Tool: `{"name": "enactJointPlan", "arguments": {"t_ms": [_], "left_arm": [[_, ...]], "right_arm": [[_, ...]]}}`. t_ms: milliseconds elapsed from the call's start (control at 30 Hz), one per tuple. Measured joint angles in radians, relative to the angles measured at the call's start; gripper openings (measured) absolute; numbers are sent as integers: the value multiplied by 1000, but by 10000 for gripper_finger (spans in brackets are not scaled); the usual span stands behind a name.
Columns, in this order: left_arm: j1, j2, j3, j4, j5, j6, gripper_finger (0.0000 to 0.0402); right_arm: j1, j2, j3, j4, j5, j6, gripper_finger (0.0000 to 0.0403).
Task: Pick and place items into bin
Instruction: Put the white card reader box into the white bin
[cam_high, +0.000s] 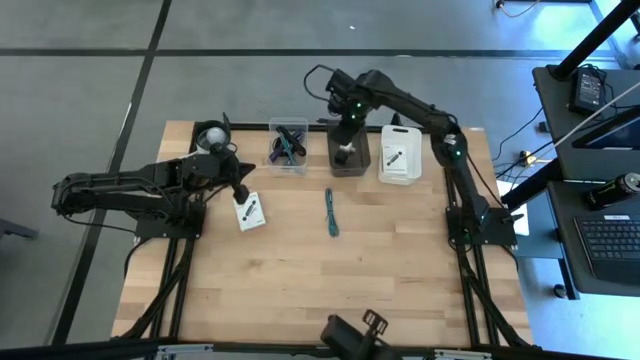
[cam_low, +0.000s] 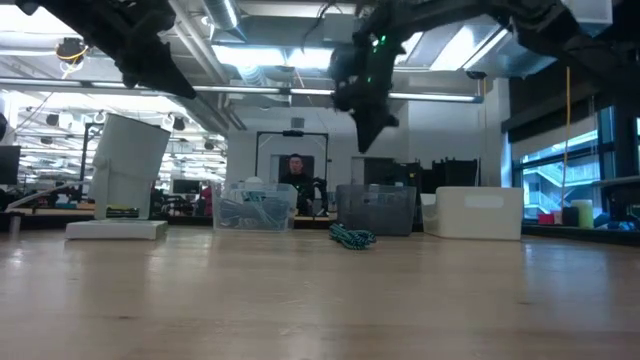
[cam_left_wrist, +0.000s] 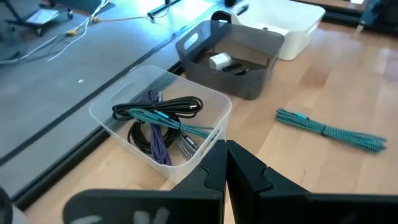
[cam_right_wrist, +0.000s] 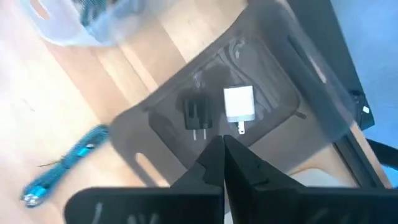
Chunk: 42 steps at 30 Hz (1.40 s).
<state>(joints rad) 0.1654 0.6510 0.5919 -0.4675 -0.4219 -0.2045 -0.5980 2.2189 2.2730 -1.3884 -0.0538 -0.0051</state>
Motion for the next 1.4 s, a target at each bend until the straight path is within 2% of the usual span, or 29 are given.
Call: {"name": "enactJointPlan", "arguments": {"t_ms": [333, 633, 833, 1033, 1133, 1300, 1400], "left_arm": [[0, 0, 0, 0, 97, 18, 2], [0, 0, 0, -6, 159, 17, 2], [0, 0, 19, -71, 162, 17, 2], [0, -1, 43, -124, 160, -6, 2], [0, 0, 43, -140, 177, -52, 2], [0, 3, 43, -191, 184, -187, 2], [0, 9, 43, -249, 161, -300, 2]], "right_arm": [[73, -149, -9, 9, 18, 144, 6], [265, -193, -13, 70, 142, 265, 6], [398, -190, -156, 311, 147, 326, 4], [480, -189, -420, 768, 57, 374, 4], [506, -190, -544, 981, 47, 443, 4], [520, -191, -679, 1150, 31, 474, 4], [520, -191, -736, 1172, 31, 474, 5]]}}
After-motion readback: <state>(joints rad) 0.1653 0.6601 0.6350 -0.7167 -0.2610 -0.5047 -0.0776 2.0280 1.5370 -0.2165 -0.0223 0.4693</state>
